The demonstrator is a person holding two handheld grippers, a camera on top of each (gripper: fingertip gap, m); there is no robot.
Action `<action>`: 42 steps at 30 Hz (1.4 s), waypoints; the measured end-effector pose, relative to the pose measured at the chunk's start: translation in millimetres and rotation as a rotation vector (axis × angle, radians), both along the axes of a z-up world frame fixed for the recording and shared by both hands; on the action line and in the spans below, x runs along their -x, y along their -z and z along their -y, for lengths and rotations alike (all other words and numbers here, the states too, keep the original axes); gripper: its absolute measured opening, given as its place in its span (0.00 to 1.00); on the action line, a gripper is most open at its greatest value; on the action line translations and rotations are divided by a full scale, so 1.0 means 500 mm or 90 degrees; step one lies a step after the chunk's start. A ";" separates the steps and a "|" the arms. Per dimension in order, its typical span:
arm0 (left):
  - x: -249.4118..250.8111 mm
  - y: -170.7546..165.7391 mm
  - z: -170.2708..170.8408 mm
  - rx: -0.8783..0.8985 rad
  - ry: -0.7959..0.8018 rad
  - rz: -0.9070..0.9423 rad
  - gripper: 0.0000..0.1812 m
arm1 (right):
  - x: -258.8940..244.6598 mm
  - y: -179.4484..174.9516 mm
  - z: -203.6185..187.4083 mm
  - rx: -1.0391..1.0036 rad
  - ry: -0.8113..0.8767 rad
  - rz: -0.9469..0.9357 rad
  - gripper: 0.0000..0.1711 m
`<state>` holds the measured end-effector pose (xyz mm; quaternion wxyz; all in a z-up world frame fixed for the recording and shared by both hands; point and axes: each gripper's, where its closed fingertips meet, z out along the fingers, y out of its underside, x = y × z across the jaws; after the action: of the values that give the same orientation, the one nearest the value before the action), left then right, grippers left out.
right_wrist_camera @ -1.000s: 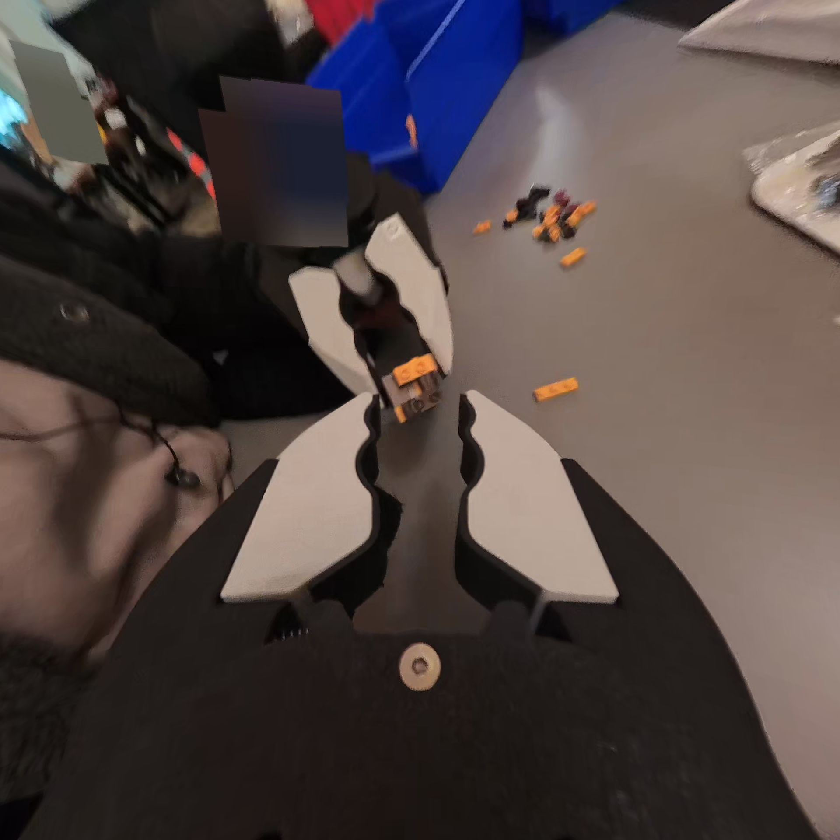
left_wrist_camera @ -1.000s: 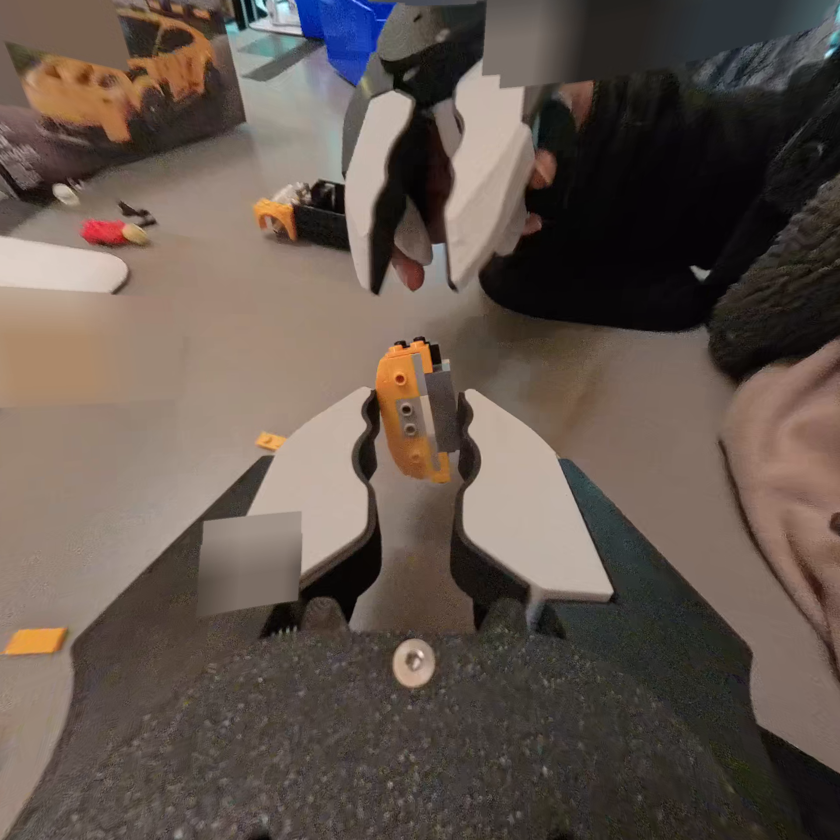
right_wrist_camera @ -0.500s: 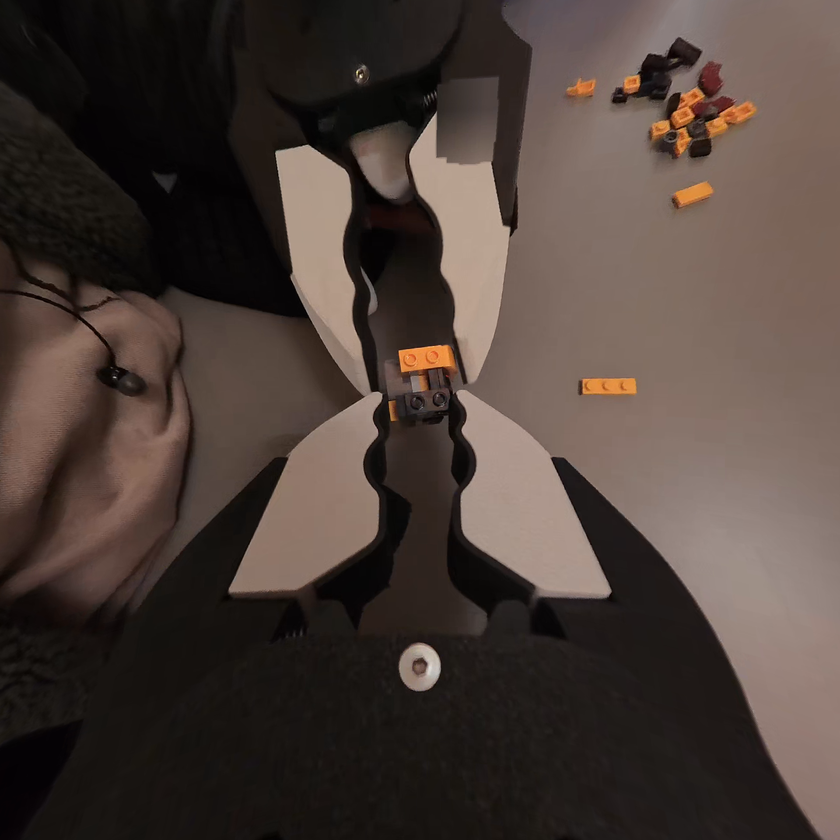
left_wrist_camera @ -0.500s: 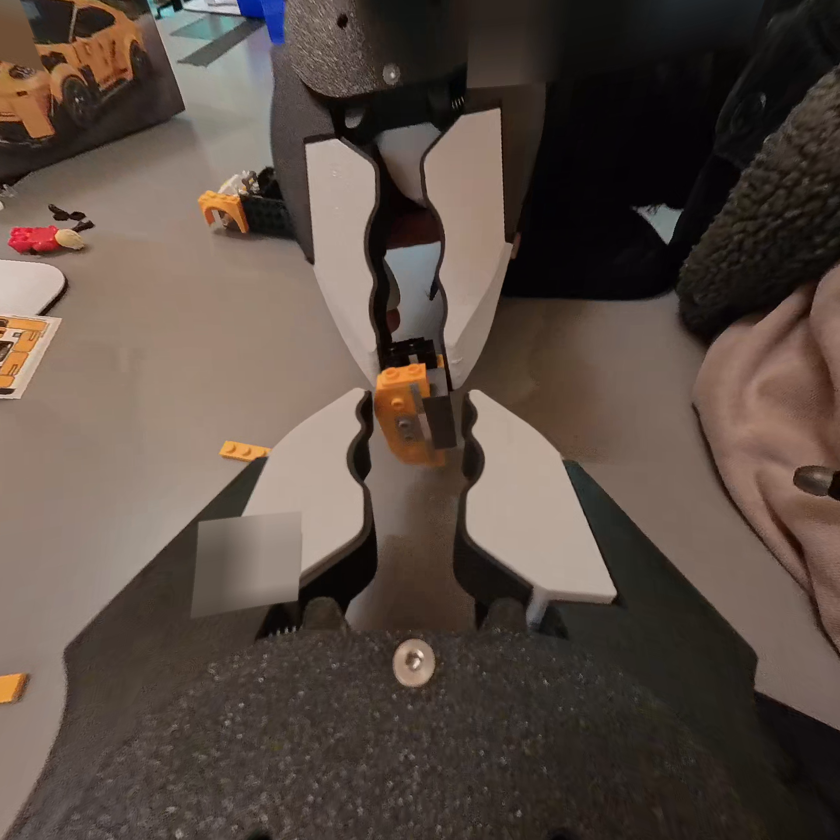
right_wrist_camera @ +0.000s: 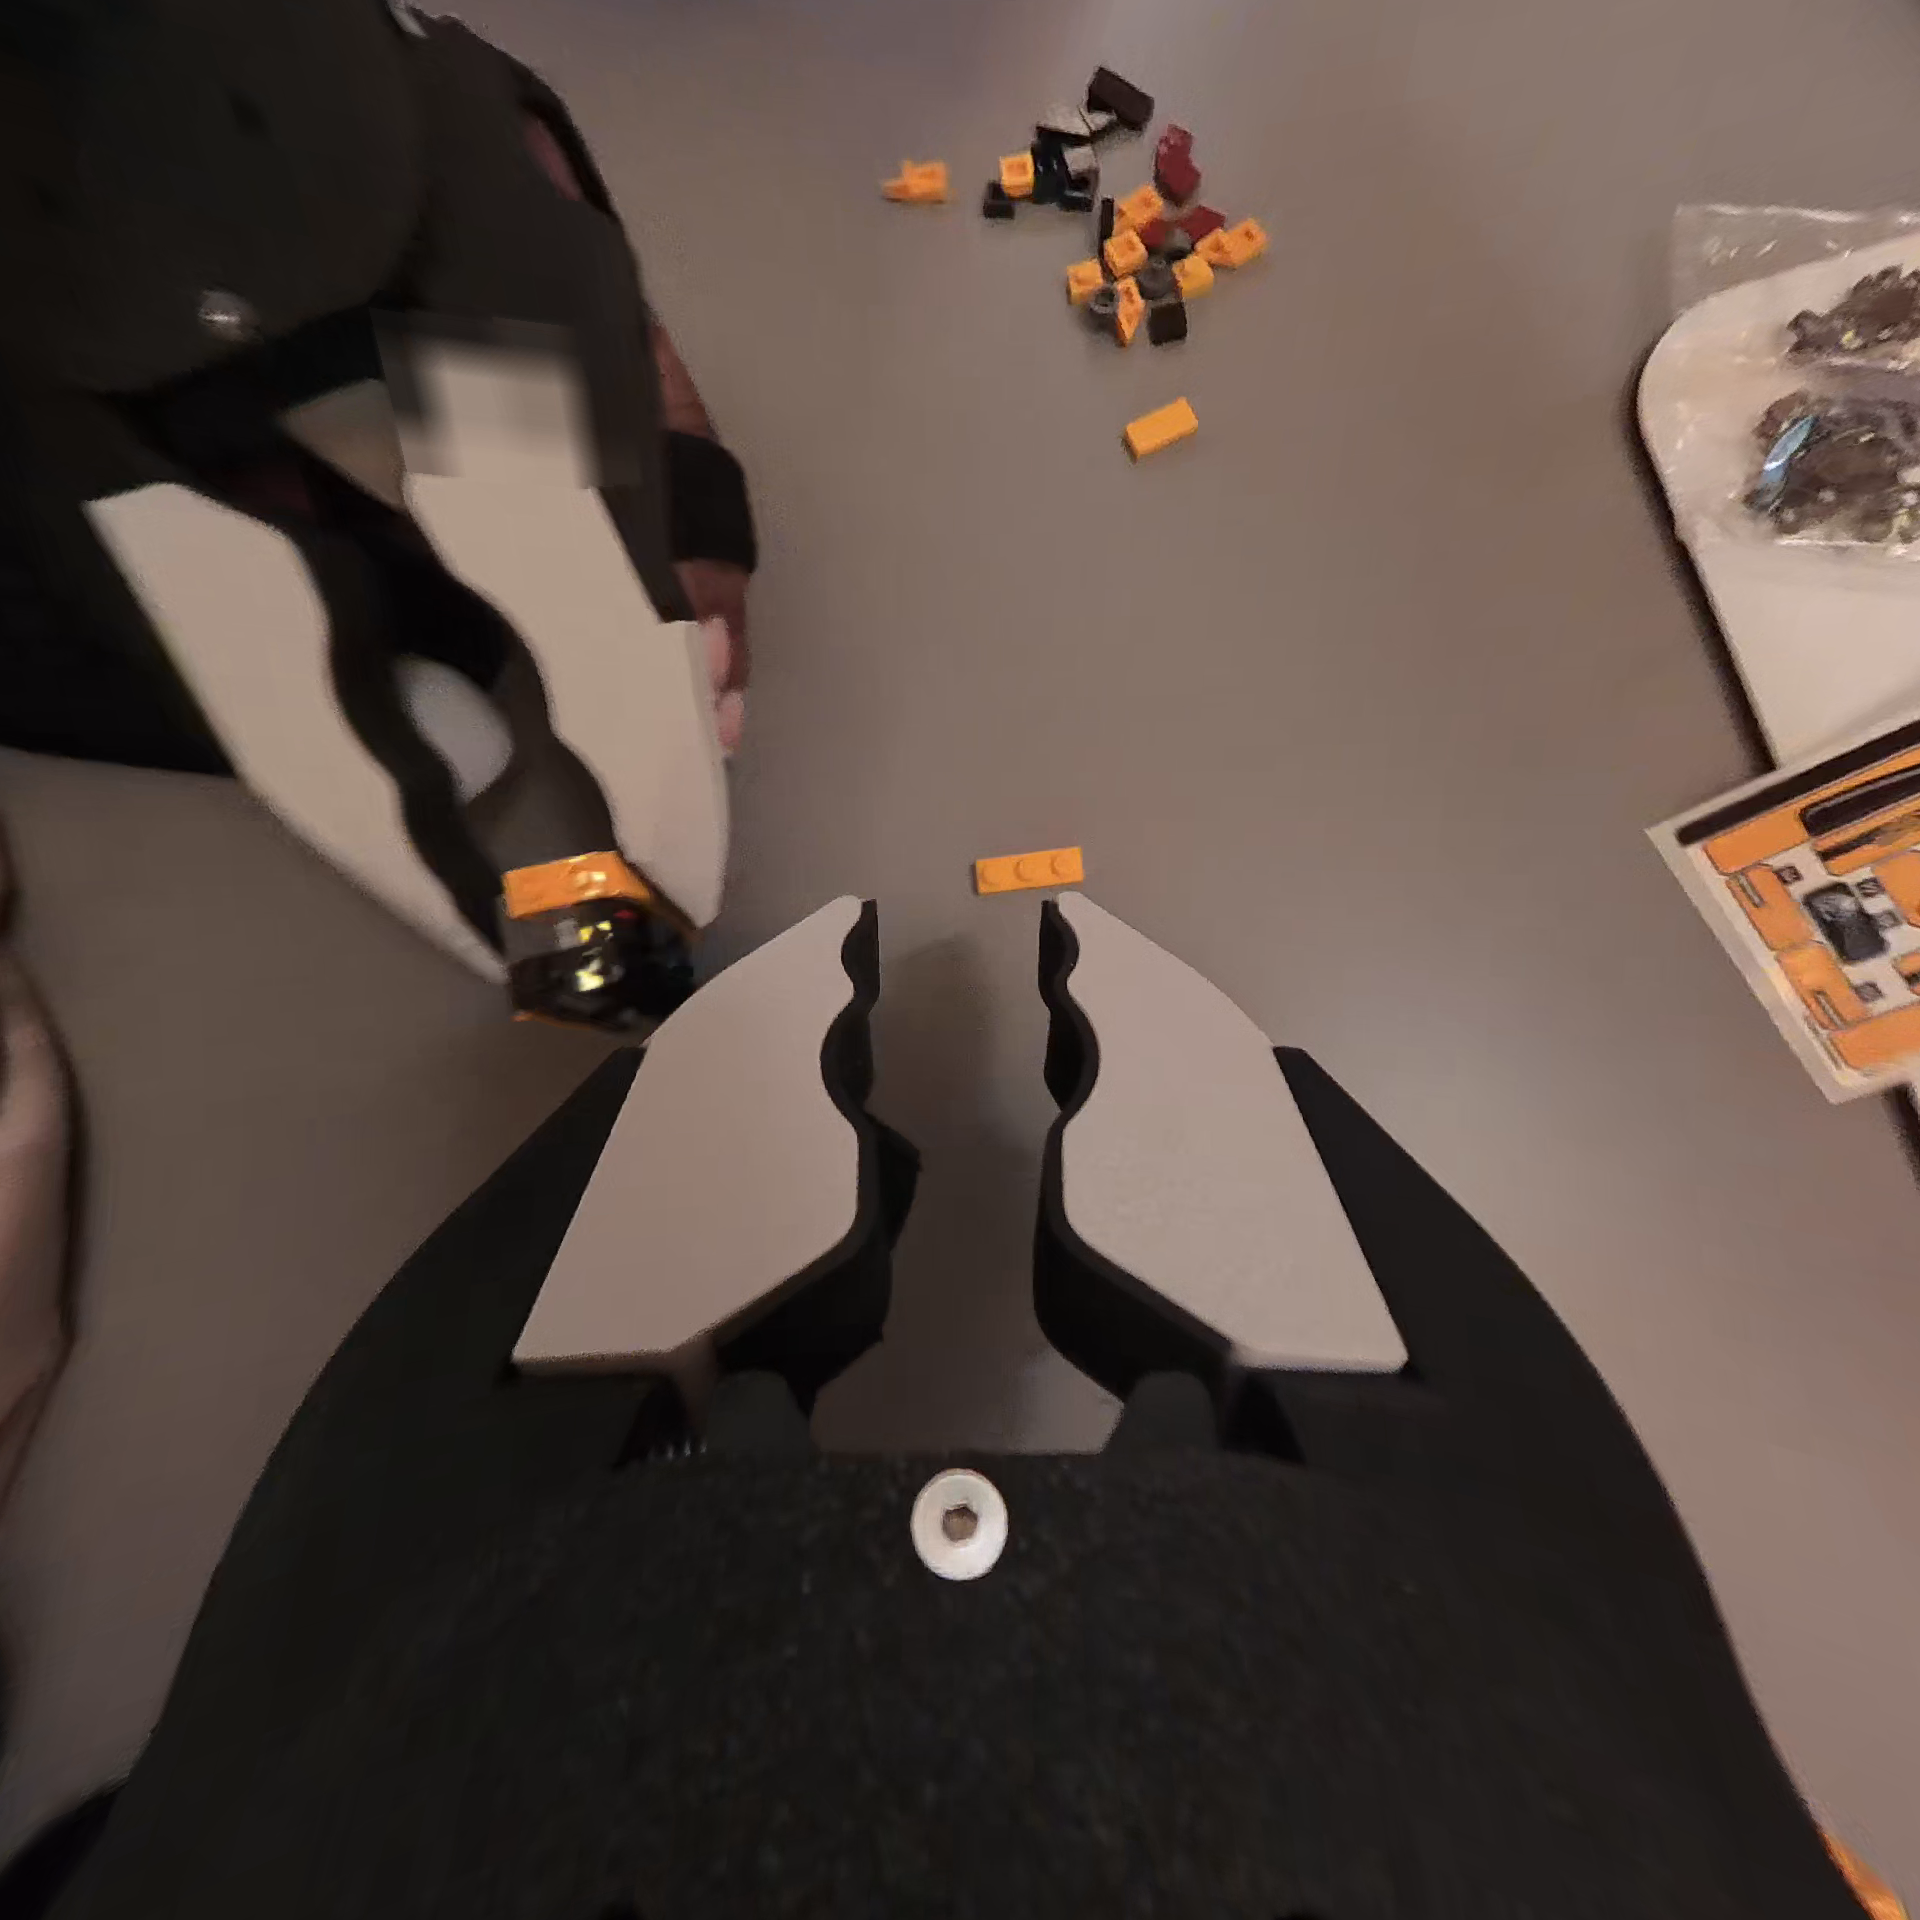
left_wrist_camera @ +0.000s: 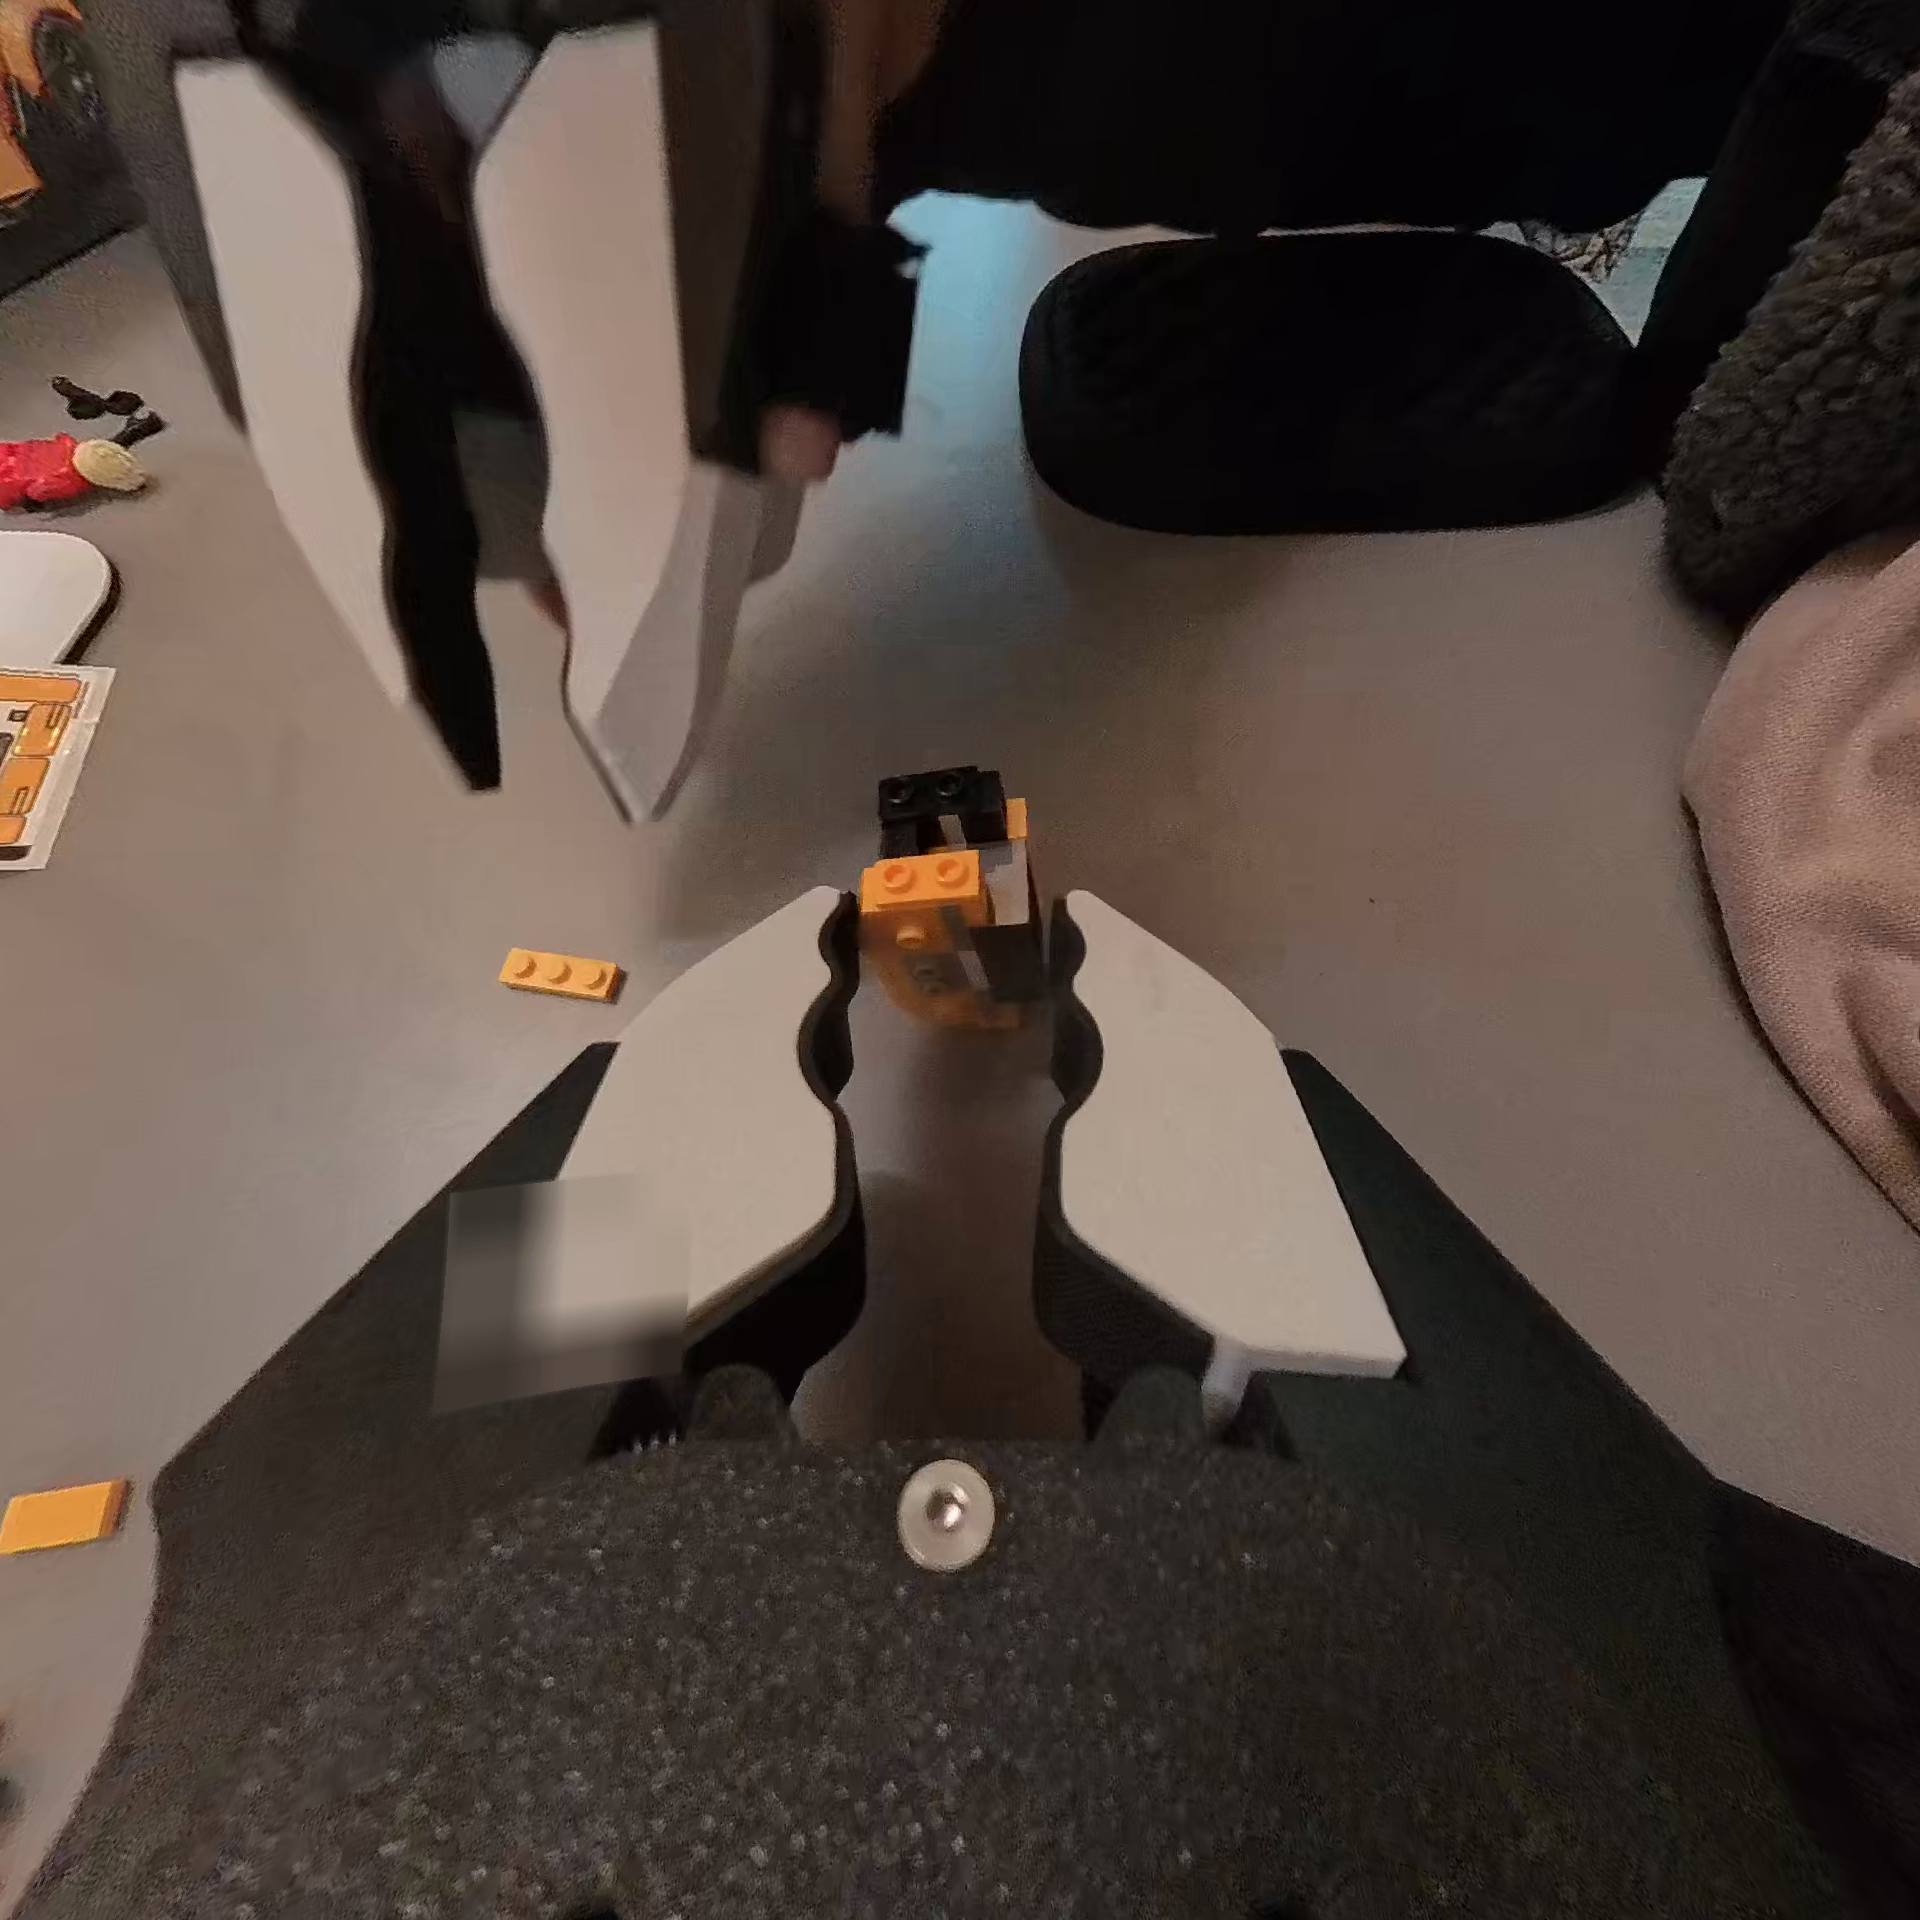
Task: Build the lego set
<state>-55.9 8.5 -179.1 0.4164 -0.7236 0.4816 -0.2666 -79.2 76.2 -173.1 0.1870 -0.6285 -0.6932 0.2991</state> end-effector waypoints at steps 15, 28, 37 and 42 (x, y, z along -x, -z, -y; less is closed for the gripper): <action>0.000 -0.001 -0.001 0.002 -0.002 0.003 0.19 | 0.031 0.071 -0.013 -0.065 -0.056 0.049 0.14; 0.011 -0.006 -0.057 -0.186 -0.134 -0.167 0.18 | -0.046 -0.070 0.057 -0.004 0.074 -0.060 0.14; 0.020 -0.006 -0.061 -0.151 -0.259 -0.180 0.18 | -0.030 -0.055 0.084 -0.026 0.272 -0.082 0.14; 0.022 -0.011 -0.055 -0.152 -0.284 -0.174 0.18 | -0.020 -0.042 0.083 -0.034 0.308 -0.053 0.14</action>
<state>-66.8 36.3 -173.6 0.4785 -0.7866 0.3900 -0.0098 -69.4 34.6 -152.2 0.2979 -0.7583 -0.5217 0.2530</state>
